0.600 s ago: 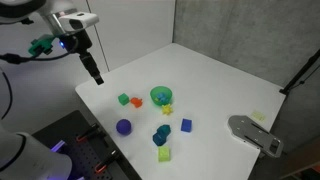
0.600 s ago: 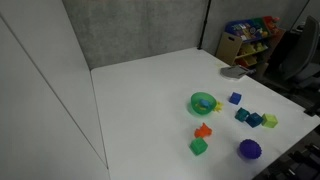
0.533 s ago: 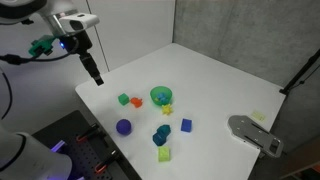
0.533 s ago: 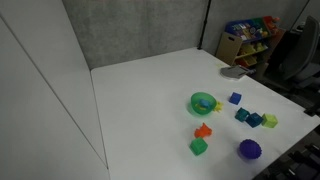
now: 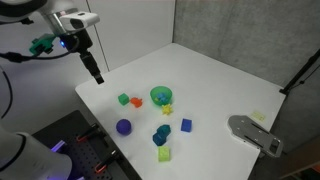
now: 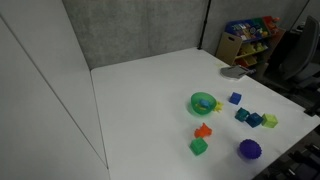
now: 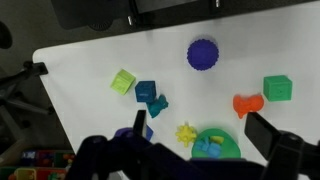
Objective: Put the orange toy in the green bowl.
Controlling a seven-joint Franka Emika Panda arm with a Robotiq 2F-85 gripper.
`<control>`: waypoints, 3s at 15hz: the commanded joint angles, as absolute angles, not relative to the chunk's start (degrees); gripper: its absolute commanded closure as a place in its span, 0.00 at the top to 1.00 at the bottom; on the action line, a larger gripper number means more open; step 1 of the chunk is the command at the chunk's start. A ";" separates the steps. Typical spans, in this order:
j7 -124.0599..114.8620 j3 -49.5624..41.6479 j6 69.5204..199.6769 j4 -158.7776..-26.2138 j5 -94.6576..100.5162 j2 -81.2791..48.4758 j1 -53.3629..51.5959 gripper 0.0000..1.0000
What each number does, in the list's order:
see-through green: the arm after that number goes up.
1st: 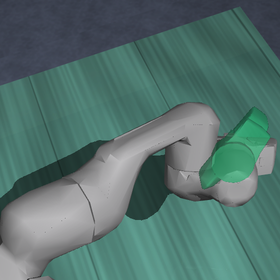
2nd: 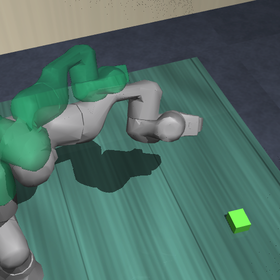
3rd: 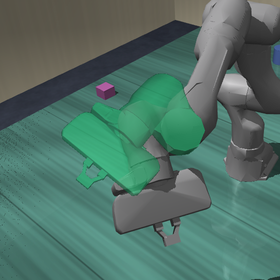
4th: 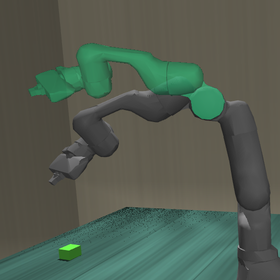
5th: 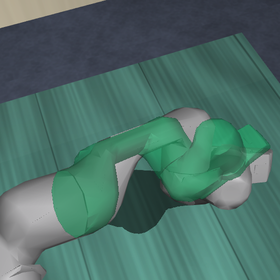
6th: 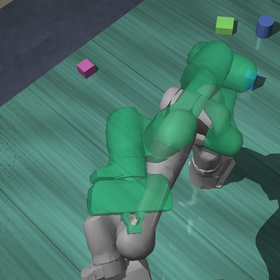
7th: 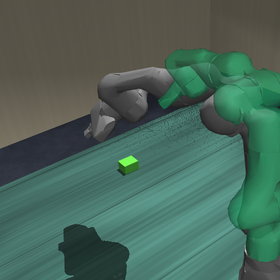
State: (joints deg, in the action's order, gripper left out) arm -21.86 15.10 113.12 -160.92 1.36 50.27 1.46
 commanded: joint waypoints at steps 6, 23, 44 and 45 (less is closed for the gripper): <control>-22.98 14.89 112.68 -153.79 1.74 44.08 1.36 1.00; -22.04 10.92 110.72 -131.95 -6.44 18.07 -0.98 1.00; -16.23 5.61 139.34 -125.02 -11.59 -20.39 -5.21 1.00; -15.72 5.40 141.21 -125.11 -11.16 -21.58 -5.43 1.00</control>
